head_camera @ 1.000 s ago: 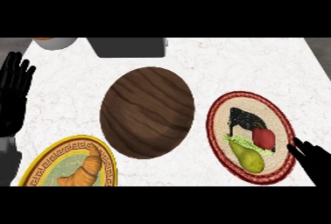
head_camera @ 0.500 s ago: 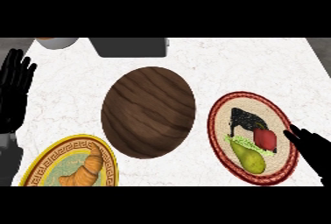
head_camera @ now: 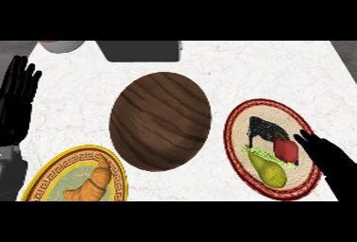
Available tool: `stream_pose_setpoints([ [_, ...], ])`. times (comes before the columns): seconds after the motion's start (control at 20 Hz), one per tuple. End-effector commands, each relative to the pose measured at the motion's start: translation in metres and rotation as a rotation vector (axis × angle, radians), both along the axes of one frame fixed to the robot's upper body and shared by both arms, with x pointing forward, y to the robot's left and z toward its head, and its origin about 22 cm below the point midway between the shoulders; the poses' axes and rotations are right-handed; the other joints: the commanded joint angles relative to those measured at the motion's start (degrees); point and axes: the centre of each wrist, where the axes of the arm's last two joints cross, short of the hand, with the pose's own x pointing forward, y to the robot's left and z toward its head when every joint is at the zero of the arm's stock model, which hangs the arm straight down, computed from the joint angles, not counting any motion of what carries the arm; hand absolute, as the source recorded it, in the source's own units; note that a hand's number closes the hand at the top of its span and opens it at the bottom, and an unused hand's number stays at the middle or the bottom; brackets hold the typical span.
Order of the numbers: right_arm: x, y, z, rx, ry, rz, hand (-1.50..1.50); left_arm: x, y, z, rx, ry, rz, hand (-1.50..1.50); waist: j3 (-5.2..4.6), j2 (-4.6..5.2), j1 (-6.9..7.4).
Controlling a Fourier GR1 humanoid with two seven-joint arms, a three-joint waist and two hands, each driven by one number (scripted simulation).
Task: Pick the bell pepper from the placemat and place it in the bowl
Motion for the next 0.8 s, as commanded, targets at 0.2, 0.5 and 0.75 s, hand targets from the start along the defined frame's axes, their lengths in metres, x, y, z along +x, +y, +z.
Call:
stream_pose_setpoints([
  [0.2,0.012,-0.02,-0.048,0.004,-0.008,-0.009,-1.5,0.008,0.002,0.015,0.015,0.002,0.015,0.0,0.01,0.0,-0.09],
  [0.5,0.027,-0.037,-0.043,0.037,-0.022,0.053,-1.5,0.015,-0.007,0.001,-0.003,-0.003,0.009,0.0,-0.01,0.03,-0.17],
  [0.75,0.048,-0.012,-0.04,0.012,-0.014,0.058,-1.5,0.01,-0.009,-0.001,0.0,-0.006,0.012,0.0,-0.02,0.03,0.08],
])
